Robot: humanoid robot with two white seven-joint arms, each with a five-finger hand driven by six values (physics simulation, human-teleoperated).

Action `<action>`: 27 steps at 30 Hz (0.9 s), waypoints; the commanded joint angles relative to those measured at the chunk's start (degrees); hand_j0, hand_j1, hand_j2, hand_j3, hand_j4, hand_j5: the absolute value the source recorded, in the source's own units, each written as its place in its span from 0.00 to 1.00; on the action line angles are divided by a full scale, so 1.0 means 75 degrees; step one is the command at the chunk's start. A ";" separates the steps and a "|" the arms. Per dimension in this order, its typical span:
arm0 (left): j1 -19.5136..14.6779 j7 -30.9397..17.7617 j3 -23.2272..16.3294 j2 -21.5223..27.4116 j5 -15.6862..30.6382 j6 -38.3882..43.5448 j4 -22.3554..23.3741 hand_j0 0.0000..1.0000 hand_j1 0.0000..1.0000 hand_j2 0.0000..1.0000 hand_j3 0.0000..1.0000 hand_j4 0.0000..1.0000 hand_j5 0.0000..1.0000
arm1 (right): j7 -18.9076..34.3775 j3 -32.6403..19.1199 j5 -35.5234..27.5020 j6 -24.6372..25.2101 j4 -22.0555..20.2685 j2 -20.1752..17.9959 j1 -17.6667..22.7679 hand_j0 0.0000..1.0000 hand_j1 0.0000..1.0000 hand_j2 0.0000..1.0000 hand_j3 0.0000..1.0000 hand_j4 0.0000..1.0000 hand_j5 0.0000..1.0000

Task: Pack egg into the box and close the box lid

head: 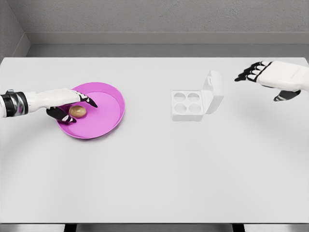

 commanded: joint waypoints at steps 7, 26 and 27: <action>0.0000 0.0002 0.0018 0.0030 0.0050 0.0019 -0.0040 0.76 0.76 0.76 0.76 0.76 0.76 | -0.0003 0.0344 0.0204 0.0020 0.0177 -0.0006 0.0012 1.00 1.00 1.00 1.00 1.00 1.00; 0.0047 0.0002 0.0006 0.0042 -0.0126 0.0019 -0.0029 0.70 0.70 0.70 0.70 0.70 0.70 | -0.0003 0.0356 0.0204 0.0020 0.0282 0.0017 -0.0012 1.00 1.00 1.00 1.00 1.00 1.00; 0.0047 0.0002 0.0006 0.0042 -0.0126 0.0019 -0.0029 0.70 0.70 0.70 0.70 0.70 0.70 | -0.0003 0.0356 0.0204 0.0020 0.0282 0.0017 -0.0012 1.00 1.00 1.00 1.00 1.00 1.00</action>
